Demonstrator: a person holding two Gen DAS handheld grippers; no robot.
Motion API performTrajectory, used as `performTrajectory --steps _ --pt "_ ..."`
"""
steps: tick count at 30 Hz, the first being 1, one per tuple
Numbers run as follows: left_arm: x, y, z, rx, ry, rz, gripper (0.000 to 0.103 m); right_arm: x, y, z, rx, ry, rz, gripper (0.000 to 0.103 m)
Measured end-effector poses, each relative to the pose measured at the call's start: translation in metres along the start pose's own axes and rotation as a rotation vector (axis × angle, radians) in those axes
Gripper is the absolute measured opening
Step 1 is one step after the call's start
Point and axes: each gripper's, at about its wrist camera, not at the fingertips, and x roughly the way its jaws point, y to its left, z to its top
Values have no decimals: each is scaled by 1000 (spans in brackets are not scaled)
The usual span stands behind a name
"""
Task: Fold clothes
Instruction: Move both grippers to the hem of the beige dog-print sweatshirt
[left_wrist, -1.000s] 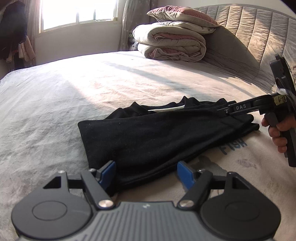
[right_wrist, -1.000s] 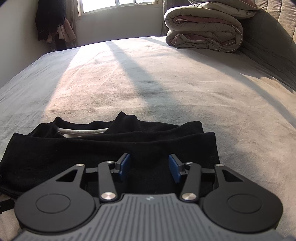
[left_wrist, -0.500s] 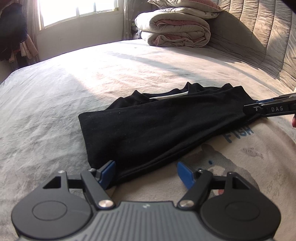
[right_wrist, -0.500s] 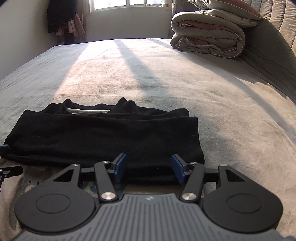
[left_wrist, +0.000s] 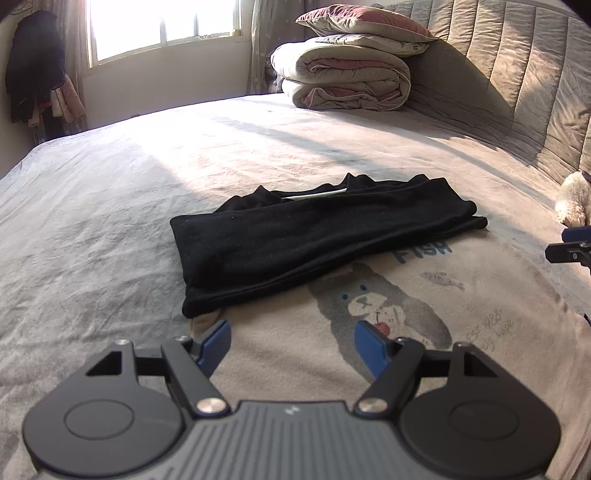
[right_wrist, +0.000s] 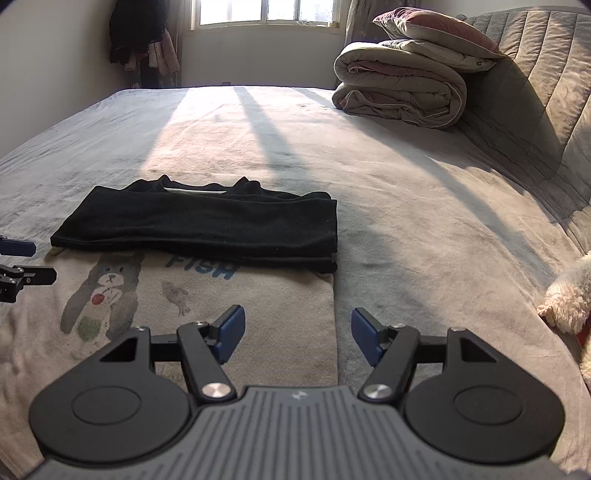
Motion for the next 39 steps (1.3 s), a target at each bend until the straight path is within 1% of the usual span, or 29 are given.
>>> performTrajectory --steps 3,7,11,14,16,19,22,26,29,31,32,33,35,37,39 --pt "-11 -2 -18 -39 7 -8 75 -14 -1 -22 16 10 23 68" --pt "-19 -7 -41 -63 49 24 75 -21 -1 -52 25 35 42 68" --pt "-31 -8 -64 -75 104 62 75 -28 -6 -80 20 65 34 68" --pt "-44 -8 -76 -86 122 75 75 -33 -16 -95 41 82 15 68" --pt "-53 -6 -81 -112 145 77 76 -38 -26 -101 71 92 10 68" --pt "-64 2 -85 -169 187 76 77 -46 -39 -101 114 107 -13 68" --pt "-74 10 -89 -209 235 80 77 -57 -54 -100 152 121 -17 68" --pt "-87 24 -95 -256 266 39 74 -70 -72 -99 227 128 12 68" --pt "-94 39 -98 -330 280 -13 68 -74 -85 -99 298 154 61 68" --pt "-96 48 -100 -373 285 -48 64 -74 -92 -100 356 189 110 67" --pt "-96 53 -102 -395 285 -65 61 -73 -95 -100 387 210 138 63" --pt "-97 58 -103 -417 286 -82 58 -72 -98 -101 415 228 167 56" --pt "-96 68 -106 -468 286 -127 56 -70 -103 -103 464 255 225 50" --pt "-94 79 -109 -532 292 -183 52 -65 -106 -104 493 277 266 48" --pt "-91 88 -113 -604 308 -248 45 -59 -109 -104 514 297 300 46"
